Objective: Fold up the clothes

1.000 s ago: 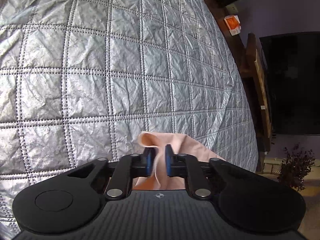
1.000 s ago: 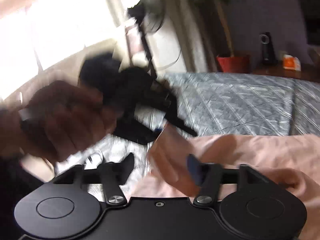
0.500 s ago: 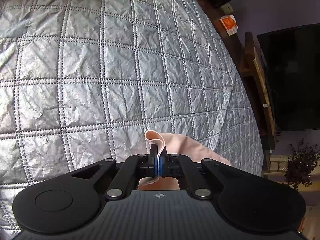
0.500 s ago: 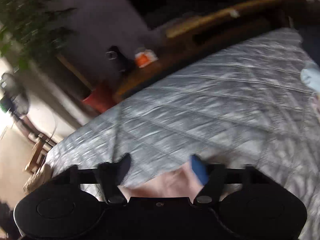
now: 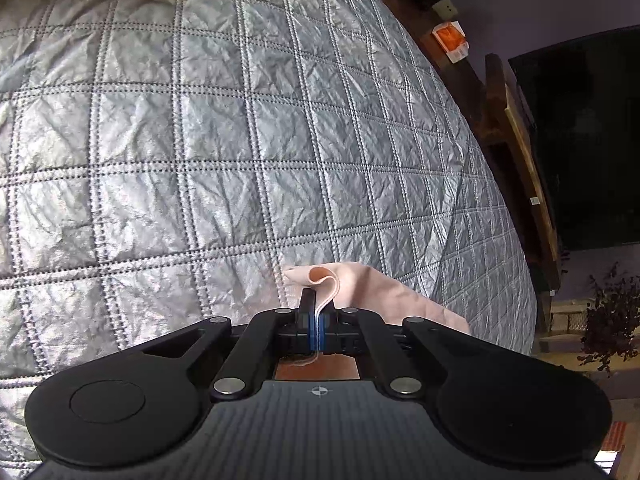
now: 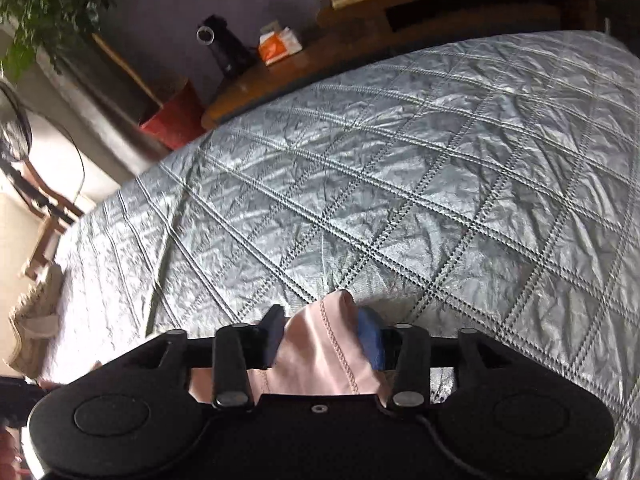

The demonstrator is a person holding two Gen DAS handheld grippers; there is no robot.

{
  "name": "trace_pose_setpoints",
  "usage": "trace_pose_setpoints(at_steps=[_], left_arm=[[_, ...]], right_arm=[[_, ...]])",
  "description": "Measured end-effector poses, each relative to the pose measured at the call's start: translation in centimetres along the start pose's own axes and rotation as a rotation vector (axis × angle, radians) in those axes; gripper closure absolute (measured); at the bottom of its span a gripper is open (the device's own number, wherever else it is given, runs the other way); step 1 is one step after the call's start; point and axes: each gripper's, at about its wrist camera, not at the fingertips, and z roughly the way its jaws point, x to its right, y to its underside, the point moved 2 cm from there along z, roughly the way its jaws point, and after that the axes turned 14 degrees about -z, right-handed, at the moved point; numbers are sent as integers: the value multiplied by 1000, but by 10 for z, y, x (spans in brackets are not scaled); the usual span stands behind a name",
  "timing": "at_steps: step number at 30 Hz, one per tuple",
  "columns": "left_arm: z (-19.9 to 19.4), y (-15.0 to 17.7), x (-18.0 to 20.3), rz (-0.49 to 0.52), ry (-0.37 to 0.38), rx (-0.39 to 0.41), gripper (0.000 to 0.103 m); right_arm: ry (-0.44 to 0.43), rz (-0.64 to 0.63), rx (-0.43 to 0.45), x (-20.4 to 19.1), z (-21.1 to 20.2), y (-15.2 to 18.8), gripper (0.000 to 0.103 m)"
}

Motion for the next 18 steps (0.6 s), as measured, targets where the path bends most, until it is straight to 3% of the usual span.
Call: trace_pose_setpoints(at_steps=[3, 5, 7, 13, 18], left_arm=[[4, 3, 4, 10, -4, -2, 101], [6, 4, 7, 21, -7, 4, 101], [5, 2, 9, 24, -7, 19, 101], [-2, -2, 13, 32, -10, 80, 101], [-12, 5, 29, 136, -30, 186, 101]], right_arm=[[9, -34, -17, -2, 7, 0, 64], [11, -61, -17, -4, 7, -1, 93], [-7, -58, 12, -4, 2, -1, 99], [26, -61, 128, 2, -31, -6, 99], [76, -53, 284, 7, -61, -2, 99]])
